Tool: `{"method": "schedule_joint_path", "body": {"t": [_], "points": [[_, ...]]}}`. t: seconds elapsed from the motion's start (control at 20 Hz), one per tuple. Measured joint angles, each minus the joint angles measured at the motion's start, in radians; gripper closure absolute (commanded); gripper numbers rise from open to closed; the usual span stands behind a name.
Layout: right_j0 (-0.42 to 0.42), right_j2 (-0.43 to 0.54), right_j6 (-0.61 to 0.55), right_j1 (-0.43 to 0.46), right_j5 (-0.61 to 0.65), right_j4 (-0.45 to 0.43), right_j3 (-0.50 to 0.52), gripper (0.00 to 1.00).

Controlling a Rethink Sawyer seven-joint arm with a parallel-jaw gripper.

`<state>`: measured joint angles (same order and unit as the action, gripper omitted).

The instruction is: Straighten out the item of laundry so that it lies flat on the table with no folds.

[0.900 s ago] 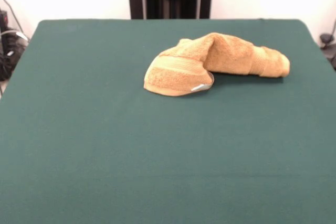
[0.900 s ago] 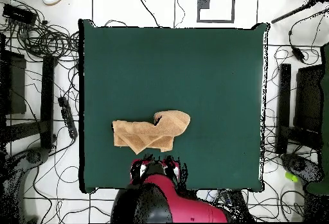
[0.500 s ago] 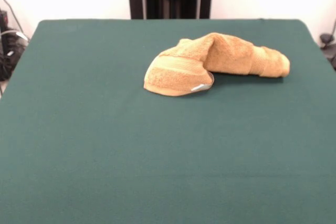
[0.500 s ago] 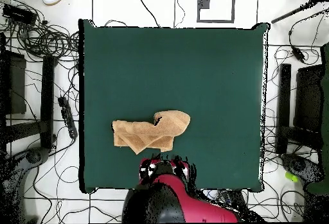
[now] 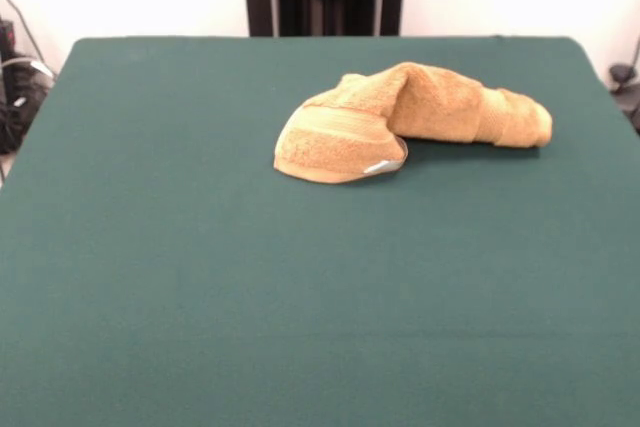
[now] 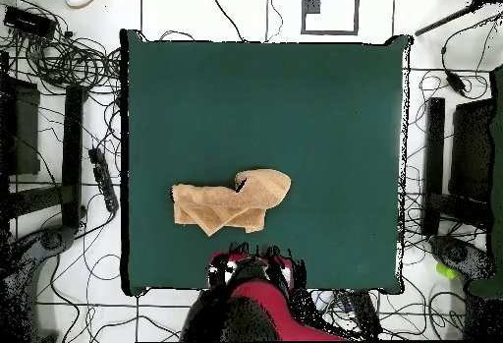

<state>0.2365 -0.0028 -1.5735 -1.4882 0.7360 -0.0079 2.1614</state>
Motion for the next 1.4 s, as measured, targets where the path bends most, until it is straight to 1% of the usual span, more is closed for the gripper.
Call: {"method": "schedule_joint_path", "body": {"t": [0.1, 0.35, 0.55, 0.65, 0.8, 0.95, 1.05, 1.1, 1.15, 1.4], "points": [[0.000, 0.000, 0.000, -0.032, 0.087, 0.004, -0.029, 0.00], [0.000, 0.000, 0.001, -0.115, 0.391, 0.038, -0.126, 0.00], [-0.005, 0.001, 0.002, -0.146, 0.550, 0.052, -0.183, 0.00], [-0.016, 0.001, 0.002, -0.159, 0.585, 0.056, -0.197, 0.00], [-0.040, 0.001, 0.006, -0.166, 0.567, 0.066, -0.193, 0.00], [-0.055, 0.001, 0.022, -0.157, 0.489, 0.095, -0.167, 0.00], [-0.057, 0.000, 0.036, -0.148, 0.411, 0.130, -0.138, 0.00], [-0.057, 0.000, 0.050, -0.139, 0.348, 0.157, -0.114, 0.00], [-0.056, 0.000, 0.058, -0.134, 0.319, 0.169, -0.103, 0.00], [-0.033, 0.003, 0.138, -0.087, 0.065, 0.241, -0.008, 0.00]]}}
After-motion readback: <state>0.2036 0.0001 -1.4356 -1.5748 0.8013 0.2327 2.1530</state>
